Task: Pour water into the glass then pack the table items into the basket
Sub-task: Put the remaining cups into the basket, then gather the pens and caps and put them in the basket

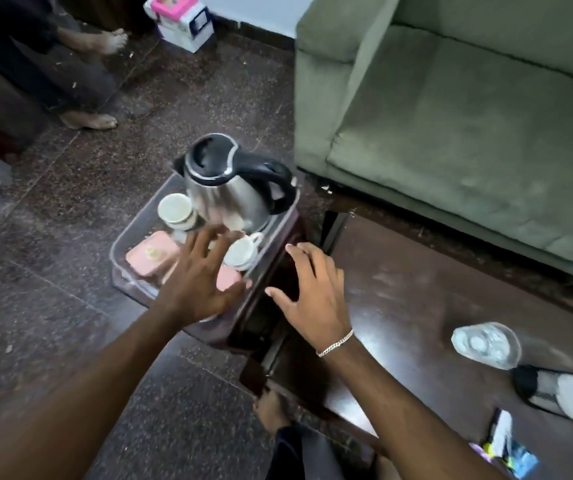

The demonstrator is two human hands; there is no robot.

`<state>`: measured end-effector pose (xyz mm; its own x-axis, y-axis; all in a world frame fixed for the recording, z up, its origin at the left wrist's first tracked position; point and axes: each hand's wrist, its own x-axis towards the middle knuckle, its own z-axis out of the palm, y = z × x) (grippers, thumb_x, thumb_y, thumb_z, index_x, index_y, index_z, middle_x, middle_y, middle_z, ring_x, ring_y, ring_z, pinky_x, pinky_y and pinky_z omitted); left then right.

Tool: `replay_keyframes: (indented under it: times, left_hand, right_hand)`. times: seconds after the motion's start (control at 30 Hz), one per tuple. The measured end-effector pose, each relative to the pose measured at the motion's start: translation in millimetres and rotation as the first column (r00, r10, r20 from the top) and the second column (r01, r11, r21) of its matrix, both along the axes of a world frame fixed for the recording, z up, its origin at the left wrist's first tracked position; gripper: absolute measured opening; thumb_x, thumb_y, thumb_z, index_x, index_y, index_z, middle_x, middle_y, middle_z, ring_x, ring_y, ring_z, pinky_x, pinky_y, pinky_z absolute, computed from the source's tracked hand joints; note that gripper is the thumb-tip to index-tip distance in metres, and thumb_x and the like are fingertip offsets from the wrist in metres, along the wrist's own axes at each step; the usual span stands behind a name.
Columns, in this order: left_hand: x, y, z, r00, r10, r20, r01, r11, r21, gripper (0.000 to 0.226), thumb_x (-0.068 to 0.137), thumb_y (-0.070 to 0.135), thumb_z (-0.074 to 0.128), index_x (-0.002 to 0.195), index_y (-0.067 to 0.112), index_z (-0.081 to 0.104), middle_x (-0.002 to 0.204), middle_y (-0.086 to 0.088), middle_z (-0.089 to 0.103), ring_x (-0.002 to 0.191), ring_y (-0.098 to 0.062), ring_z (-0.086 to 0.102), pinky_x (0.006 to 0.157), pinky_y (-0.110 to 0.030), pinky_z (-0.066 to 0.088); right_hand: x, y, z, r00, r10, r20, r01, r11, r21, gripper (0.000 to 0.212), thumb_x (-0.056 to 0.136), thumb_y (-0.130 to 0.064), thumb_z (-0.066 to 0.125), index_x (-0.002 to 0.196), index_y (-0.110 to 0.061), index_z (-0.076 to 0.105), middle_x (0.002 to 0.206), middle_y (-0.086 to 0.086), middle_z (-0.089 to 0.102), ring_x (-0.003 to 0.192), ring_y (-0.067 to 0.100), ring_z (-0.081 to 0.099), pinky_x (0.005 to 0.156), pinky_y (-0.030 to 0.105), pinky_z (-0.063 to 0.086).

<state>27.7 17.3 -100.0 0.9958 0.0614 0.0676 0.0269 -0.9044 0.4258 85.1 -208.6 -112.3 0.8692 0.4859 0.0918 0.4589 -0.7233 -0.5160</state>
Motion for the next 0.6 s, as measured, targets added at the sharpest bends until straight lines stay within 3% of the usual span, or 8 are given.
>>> replay_keyframes:
  times: [0.17,0.3,0.37,0.47,0.53,0.6]
  left_hand:
    - [5,-110,-16,0.991,-0.13,-0.032,0.127,0.988,-0.093,0.086,0.083,0.061,0.071,0.153,0.019,0.044,0.15,-0.011,0.041,0.138,-0.034,0.044,0.116,-0.048,0.041]
    - [5,-204,-34,0.975,-0.208,-0.078,0.19,0.963,-0.192,0.086,0.084,0.061,0.07,0.155,0.023,0.039,0.152,-0.005,0.036,0.14,-0.026,0.043,0.111,-0.038,0.041]
    - [2,-254,-45,0.965,-0.24,-0.103,0.21,0.948,-0.24,0.085,0.083,0.055,0.075,0.154,0.023,0.041,0.149,-0.002,0.038,0.137,-0.022,0.047,0.106,-0.031,0.043]
    - [-7,-321,-63,0.932,-0.31,-0.186,0.241,0.916,-0.32,0.08,0.084,0.051,0.078,0.151,0.025,0.044,0.145,0.004,0.04,0.131,-0.014,0.052,0.104,-0.019,0.04]
    - [-17,-363,-78,0.886,-0.372,-0.277,0.261,0.894,-0.365,0.073,0.086,0.052,0.075,0.148,0.026,0.048,0.143,0.007,0.042,0.123,-0.013,0.059,0.1,-0.022,0.047]
    - [-28,-397,-94,0.83,-0.415,-0.373,0.268,0.882,-0.387,0.065,0.088,0.048,0.075,0.145,0.026,0.053,0.141,0.009,0.045,0.115,-0.017,0.066,0.099,-0.03,0.054]
  right_hand:
    - [-10,-126,-4,0.992,-0.121,-0.022,0.119,0.99,-0.072,0.084,0.076,-0.058,0.076,0.147,-0.024,0.045,0.147,0.0,0.047,0.131,0.023,0.047,0.092,0.044,0.046]
    - [-25,-225,-11,0.977,-0.203,-0.061,0.197,0.976,-0.096,0.079,0.078,-0.056,0.075,0.145,-0.024,0.046,0.144,0.0,0.049,0.127,0.024,0.049,0.098,0.044,0.045]
    - [-35,-275,-19,0.966,-0.237,-0.098,0.23,0.97,-0.077,0.071,0.082,-0.048,0.075,0.142,-0.02,0.051,0.139,0.001,0.052,0.125,0.024,0.051,0.101,0.043,0.046]
    - [-50,-337,-33,0.95,-0.292,-0.109,0.285,0.955,-0.077,0.048,0.087,-0.032,0.074,0.129,-0.015,0.06,0.124,0.006,0.06,0.107,0.031,0.061,0.091,0.045,0.054]
    - [-62,-376,-46,0.933,-0.339,-0.119,0.328,0.939,-0.103,0.032,0.086,-0.018,0.072,0.117,-0.011,0.066,0.112,0.009,0.064,0.095,0.033,0.066,0.081,0.041,0.058]
    - [-71,-407,-60,0.899,-0.387,-0.204,0.359,0.919,-0.16,0.032,0.082,-0.001,0.068,0.112,-0.01,0.071,0.105,0.009,0.065,0.089,0.034,0.068,0.075,0.038,0.057]
